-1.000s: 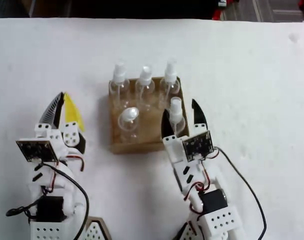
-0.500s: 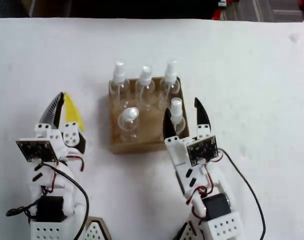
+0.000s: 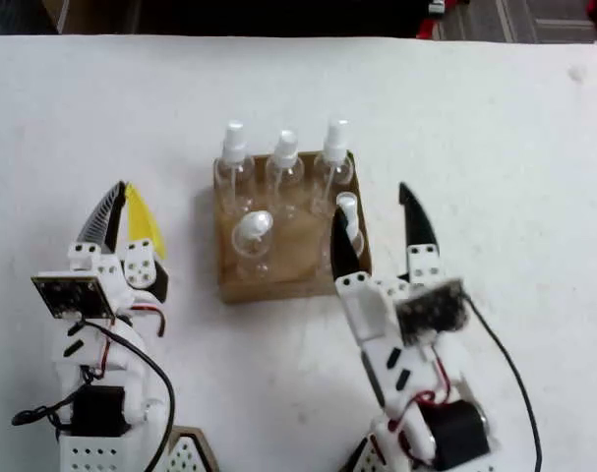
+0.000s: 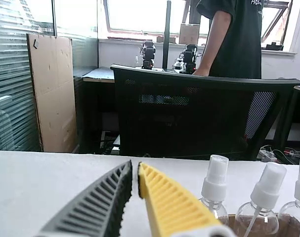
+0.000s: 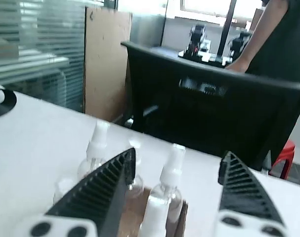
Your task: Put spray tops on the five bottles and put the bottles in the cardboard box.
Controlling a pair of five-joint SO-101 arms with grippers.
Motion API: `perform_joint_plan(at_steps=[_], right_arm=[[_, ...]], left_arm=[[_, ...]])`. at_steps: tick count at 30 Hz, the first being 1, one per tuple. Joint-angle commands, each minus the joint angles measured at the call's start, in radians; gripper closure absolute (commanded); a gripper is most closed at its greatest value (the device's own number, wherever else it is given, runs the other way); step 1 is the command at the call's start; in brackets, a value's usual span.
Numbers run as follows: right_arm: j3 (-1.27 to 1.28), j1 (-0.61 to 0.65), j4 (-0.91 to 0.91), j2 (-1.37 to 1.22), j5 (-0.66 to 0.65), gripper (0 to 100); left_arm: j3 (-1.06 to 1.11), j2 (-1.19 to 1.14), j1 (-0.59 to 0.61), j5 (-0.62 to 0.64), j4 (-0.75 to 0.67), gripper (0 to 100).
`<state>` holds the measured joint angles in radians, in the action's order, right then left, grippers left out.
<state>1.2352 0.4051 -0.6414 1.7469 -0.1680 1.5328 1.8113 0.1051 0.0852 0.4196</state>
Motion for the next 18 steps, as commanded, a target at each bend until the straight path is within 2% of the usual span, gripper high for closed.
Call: perform_joint_plan(at_steps=[1, 5, 8, 10, 12, 15, 18], right_arm=[[-0.183, -0.071, -0.004, -0.004, -0.002, 78.9], [-0.247, -0.24, 0.004, -0.004, -0.002, 99.8], [-0.256, -0.348, 0.025, -0.004, -0.002, 94.6], [-0.256, -0.378, 0.068, 0.004, 0.0, 98.5], [-0.284, -0.383, 0.068, 0.005, -0.002, 97.8], [-0.393, -0.387, -0.048, 0.027, -0.002, 98.3], [-0.531, -0.387, -0.219, 0.064, -0.002, 98.2]], left_arm=[[-0.081, -0.007, -0.004, -0.071, 0.012, 97], [-0.181, -0.007, -0.01, -0.149, 0.071, 97], [-0.253, -0.007, -0.004, -0.21, 0.074, 97], [-0.324, -0.007, -0.001, -0.288, 0.074, 98], [-0.399, -0.007, 0.027, -0.338, 0.081, 98], [-0.528, -0.002, 0.074, -0.339, 0.169, 98], [-0.632, -0.002, 0.077, -0.339, 0.336, 98]])
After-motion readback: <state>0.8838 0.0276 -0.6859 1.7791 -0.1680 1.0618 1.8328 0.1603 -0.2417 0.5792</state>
